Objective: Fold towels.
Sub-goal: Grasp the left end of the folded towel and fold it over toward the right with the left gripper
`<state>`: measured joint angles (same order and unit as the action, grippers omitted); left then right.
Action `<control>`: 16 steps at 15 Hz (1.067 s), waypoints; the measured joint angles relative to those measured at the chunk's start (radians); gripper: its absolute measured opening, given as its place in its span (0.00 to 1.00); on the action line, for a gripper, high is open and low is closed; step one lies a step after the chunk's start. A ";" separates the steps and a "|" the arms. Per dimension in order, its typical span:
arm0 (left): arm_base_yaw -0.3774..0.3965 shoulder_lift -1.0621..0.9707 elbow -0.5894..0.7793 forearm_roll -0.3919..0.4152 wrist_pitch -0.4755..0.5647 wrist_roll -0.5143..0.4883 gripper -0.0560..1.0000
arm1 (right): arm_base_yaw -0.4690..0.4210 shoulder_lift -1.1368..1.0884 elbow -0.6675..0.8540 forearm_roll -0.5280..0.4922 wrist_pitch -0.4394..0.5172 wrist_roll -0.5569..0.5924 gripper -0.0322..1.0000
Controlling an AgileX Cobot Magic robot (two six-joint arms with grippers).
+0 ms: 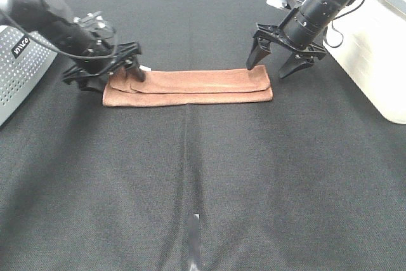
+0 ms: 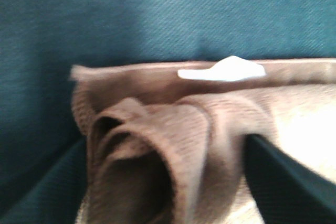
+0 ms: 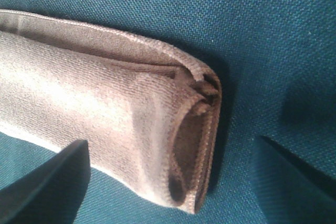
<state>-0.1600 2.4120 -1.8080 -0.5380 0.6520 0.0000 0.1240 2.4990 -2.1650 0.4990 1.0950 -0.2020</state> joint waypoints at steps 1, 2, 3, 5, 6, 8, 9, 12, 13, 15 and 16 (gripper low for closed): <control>0.001 0.003 0.000 -0.001 0.000 0.000 0.68 | 0.000 0.000 0.000 0.000 0.000 0.000 0.79; 0.001 0.005 0.000 -0.001 0.002 0.000 0.49 | 0.000 0.000 0.000 0.000 -0.001 0.000 0.79; -0.001 0.006 0.000 -0.002 0.003 0.000 0.41 | 0.000 0.000 0.000 0.000 -0.001 0.000 0.79; -0.003 0.006 0.000 -0.003 0.004 0.000 0.13 | 0.000 0.000 0.000 0.000 0.000 0.001 0.79; -0.003 0.006 0.000 0.001 0.006 0.000 0.13 | 0.000 0.000 0.000 0.000 0.001 0.002 0.79; -0.003 0.004 0.000 0.016 0.009 0.000 0.13 | 0.000 0.000 0.000 0.000 0.008 0.003 0.79; -0.003 -0.015 0.000 0.066 0.030 0.000 0.13 | 0.000 0.000 0.000 0.000 0.021 0.009 0.79; -0.003 -0.089 -0.012 0.238 0.072 -0.029 0.13 | 0.000 0.000 0.000 0.000 0.033 0.030 0.79; -0.003 -0.108 -0.027 0.298 0.098 -0.055 0.13 | 0.000 0.000 0.000 0.000 0.038 0.033 0.79; -0.003 -0.129 -0.081 0.379 0.191 -0.111 0.13 | 0.000 0.000 0.000 0.002 0.051 0.033 0.79; -0.003 -0.129 -0.115 0.384 0.245 -0.128 0.13 | 0.000 0.000 0.000 0.003 0.053 0.033 0.79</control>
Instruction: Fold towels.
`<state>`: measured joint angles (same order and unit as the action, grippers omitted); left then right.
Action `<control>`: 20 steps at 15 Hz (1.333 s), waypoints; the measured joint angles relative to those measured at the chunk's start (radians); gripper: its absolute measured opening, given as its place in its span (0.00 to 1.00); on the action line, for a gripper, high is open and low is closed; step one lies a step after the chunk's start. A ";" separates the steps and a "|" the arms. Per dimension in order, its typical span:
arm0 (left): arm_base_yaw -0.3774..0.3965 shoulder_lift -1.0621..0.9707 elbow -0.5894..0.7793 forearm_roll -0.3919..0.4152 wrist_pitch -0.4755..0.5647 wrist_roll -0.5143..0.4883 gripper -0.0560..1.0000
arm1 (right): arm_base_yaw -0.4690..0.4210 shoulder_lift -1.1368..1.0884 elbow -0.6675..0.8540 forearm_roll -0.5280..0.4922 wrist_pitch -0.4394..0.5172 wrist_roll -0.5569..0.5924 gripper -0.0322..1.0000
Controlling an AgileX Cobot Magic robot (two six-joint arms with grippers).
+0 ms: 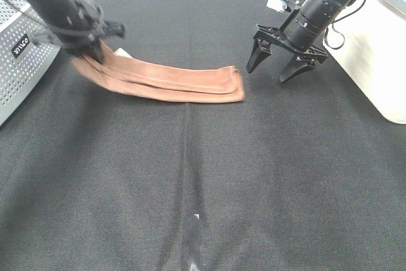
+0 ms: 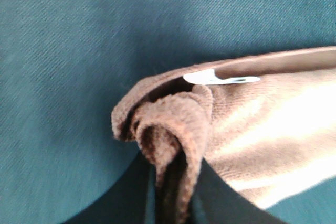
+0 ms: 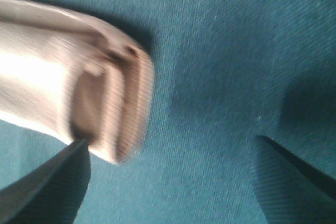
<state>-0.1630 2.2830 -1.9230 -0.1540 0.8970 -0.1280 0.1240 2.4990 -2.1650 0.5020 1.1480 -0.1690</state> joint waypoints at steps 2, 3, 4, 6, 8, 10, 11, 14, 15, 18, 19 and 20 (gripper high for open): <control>-0.005 0.000 -0.065 -0.054 0.077 -0.007 0.13 | 0.000 0.000 0.000 0.002 0.000 0.000 0.79; -0.019 0.000 -0.088 -0.120 0.085 -0.011 0.13 | 0.000 0.000 0.000 0.008 0.000 0.000 0.79; -0.050 0.000 -0.095 -0.223 0.080 -0.010 0.13 | 0.000 0.000 0.000 0.011 0.000 0.000 0.79; -0.097 0.017 -0.097 -0.336 0.052 -0.011 0.13 | 0.000 0.000 0.000 0.016 0.000 0.000 0.79; -0.147 0.052 -0.098 -0.419 -0.028 -0.012 0.13 | 0.000 0.000 0.000 0.018 0.000 0.000 0.79; -0.189 0.084 -0.098 -0.471 -0.131 -0.028 0.14 | 0.000 0.000 0.000 0.018 0.000 0.000 0.79; -0.208 0.100 -0.102 -0.489 -0.173 -0.055 0.20 | 0.000 0.000 0.000 0.018 0.000 0.000 0.79; -0.236 0.125 -0.103 -0.526 -0.242 -0.099 0.64 | 0.000 0.000 0.000 0.018 0.000 0.000 0.79; -0.240 0.125 -0.104 -0.549 -0.249 -0.100 0.70 | 0.000 0.000 0.000 0.018 0.005 0.000 0.79; -0.239 0.118 -0.104 -0.619 -0.267 -0.094 0.74 | 0.000 0.000 0.000 0.031 0.027 0.000 0.79; -0.227 0.100 -0.104 -0.618 -0.268 -0.067 0.74 | 0.000 -0.001 0.000 0.039 0.030 0.000 0.79; -0.209 0.083 -0.104 -0.614 -0.271 -0.039 0.74 | 0.000 -0.003 0.000 0.041 0.032 0.000 0.79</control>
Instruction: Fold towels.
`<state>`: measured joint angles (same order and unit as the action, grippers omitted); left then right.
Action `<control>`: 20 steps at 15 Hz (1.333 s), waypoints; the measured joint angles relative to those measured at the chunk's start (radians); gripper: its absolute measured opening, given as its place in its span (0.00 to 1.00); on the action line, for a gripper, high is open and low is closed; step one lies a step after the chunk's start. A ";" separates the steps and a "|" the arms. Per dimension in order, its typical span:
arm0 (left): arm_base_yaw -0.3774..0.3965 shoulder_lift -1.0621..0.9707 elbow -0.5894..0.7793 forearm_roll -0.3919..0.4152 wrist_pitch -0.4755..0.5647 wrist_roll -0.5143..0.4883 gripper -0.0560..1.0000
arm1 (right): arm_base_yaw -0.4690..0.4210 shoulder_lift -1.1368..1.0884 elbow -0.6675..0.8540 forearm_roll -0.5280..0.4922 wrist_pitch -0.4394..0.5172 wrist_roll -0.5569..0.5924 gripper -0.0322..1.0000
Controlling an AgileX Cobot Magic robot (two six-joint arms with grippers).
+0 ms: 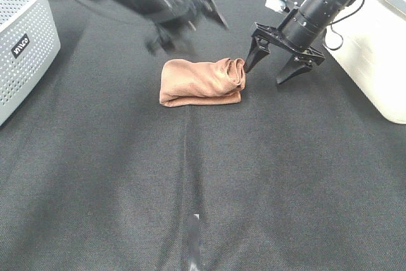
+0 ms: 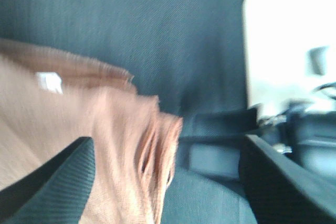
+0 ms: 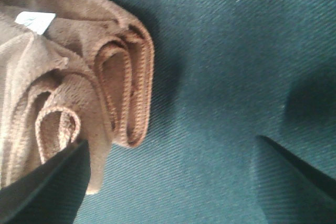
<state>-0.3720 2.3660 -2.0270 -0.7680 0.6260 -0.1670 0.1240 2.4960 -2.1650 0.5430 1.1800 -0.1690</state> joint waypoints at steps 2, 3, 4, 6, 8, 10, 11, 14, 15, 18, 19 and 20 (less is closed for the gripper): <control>0.054 -0.036 -0.002 0.021 -0.003 0.040 0.74 | 0.000 -0.025 0.000 0.020 0.000 -0.016 0.79; 0.080 -0.049 -0.002 0.035 -0.002 0.044 0.74 | 0.000 -0.053 0.000 0.050 -0.002 -0.034 0.79; 0.080 -0.049 -0.002 0.035 -0.002 0.044 0.74 | 0.000 -0.053 0.000 0.050 -0.002 -0.034 0.79; 0.126 -0.060 -0.002 0.059 0.014 0.047 0.74 | 0.000 -0.089 -0.003 0.157 -0.003 -0.067 0.79; 0.146 -0.060 -0.002 0.089 0.057 0.047 0.74 | 0.003 -0.090 -0.005 0.251 -0.003 -0.129 0.79; 0.147 -0.060 -0.002 0.122 0.060 0.047 0.74 | 0.010 -0.101 -0.005 0.253 -0.011 -0.164 0.79; 0.147 -0.060 -0.002 0.130 0.061 0.047 0.74 | 0.010 -0.114 -0.005 0.243 -0.024 -0.163 0.79; 0.147 -0.060 -0.002 0.133 0.061 0.047 0.74 | 0.010 -0.162 -0.005 0.087 -0.068 -0.081 0.79; 0.147 -0.060 -0.002 0.133 0.061 0.047 0.74 | 0.010 -0.177 -0.005 0.034 -0.075 -0.054 0.79; 0.147 -0.060 -0.002 0.136 0.062 0.047 0.74 | 0.010 -0.195 -0.005 0.005 -0.077 -0.008 0.79; 0.147 -0.060 -0.002 0.136 0.062 0.047 0.74 | 0.011 -0.195 -0.005 0.054 -0.077 -0.016 0.79; 0.147 -0.060 -0.002 0.136 0.062 0.047 0.74 | 0.019 -0.191 -0.005 0.116 -0.077 -0.037 0.79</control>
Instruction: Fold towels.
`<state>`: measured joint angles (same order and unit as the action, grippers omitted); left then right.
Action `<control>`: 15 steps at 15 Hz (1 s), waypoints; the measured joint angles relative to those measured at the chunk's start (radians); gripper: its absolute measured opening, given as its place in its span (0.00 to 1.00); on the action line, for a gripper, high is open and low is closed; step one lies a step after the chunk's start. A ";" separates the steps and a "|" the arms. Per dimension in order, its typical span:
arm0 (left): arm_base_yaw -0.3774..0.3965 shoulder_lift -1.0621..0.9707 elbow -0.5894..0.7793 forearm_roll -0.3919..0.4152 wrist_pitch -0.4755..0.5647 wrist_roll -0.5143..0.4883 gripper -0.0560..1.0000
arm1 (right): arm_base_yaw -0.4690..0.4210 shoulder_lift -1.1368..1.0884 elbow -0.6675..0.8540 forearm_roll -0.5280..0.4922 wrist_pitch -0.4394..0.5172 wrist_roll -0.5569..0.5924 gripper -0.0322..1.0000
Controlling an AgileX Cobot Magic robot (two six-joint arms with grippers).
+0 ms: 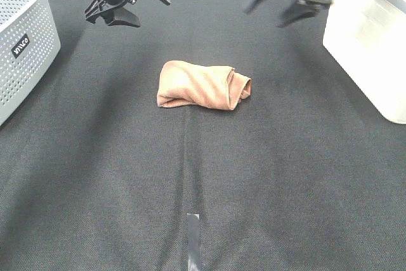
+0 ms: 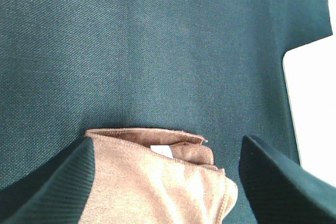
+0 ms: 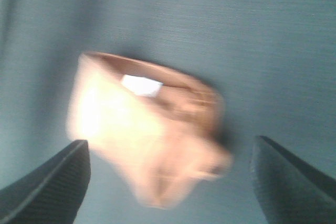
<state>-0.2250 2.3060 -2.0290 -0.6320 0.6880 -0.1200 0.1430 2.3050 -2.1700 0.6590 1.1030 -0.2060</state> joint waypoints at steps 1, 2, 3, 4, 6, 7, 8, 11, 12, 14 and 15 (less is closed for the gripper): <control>0.000 0.000 0.000 0.000 0.000 0.000 0.74 | 0.017 0.010 0.000 0.073 0.010 -0.022 0.79; 0.000 0.000 0.000 0.000 0.000 0.000 0.74 | 0.041 0.028 0.000 0.133 0.041 -0.035 0.79; 0.000 0.000 0.000 0.000 0.000 0.000 0.74 | 0.067 0.050 0.000 0.171 0.074 -0.056 0.79; 0.000 0.000 0.000 0.000 0.000 0.000 0.74 | 0.094 0.074 0.000 0.190 0.099 -0.077 0.79; 0.000 0.000 0.000 0.008 -0.004 0.000 0.74 | 0.138 0.116 0.000 0.200 0.106 -0.103 0.79; 0.000 0.000 0.000 0.013 -0.005 0.000 0.74 | 0.146 0.141 0.000 0.209 0.112 -0.121 0.79; 0.000 0.000 0.000 0.019 -0.005 0.000 0.74 | 0.146 0.163 0.000 0.209 0.113 -0.126 0.79; 0.000 0.000 0.000 0.019 -0.005 0.000 0.74 | 0.128 0.222 0.000 0.187 0.115 -0.132 0.79; 0.000 0.000 0.000 0.020 -0.005 0.000 0.74 | 0.116 0.232 0.000 0.163 0.111 -0.132 0.79; 0.000 0.000 0.000 0.020 -0.005 0.000 0.74 | 0.081 0.233 0.000 0.089 0.065 -0.119 0.79; 0.000 0.000 0.000 0.020 -0.005 0.000 0.74 | 0.081 0.233 0.000 0.089 0.065 -0.119 0.79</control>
<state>-0.2250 2.3060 -2.0290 -0.6120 0.6830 -0.1200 0.2240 2.5380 -2.1700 0.7480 1.1680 -0.3250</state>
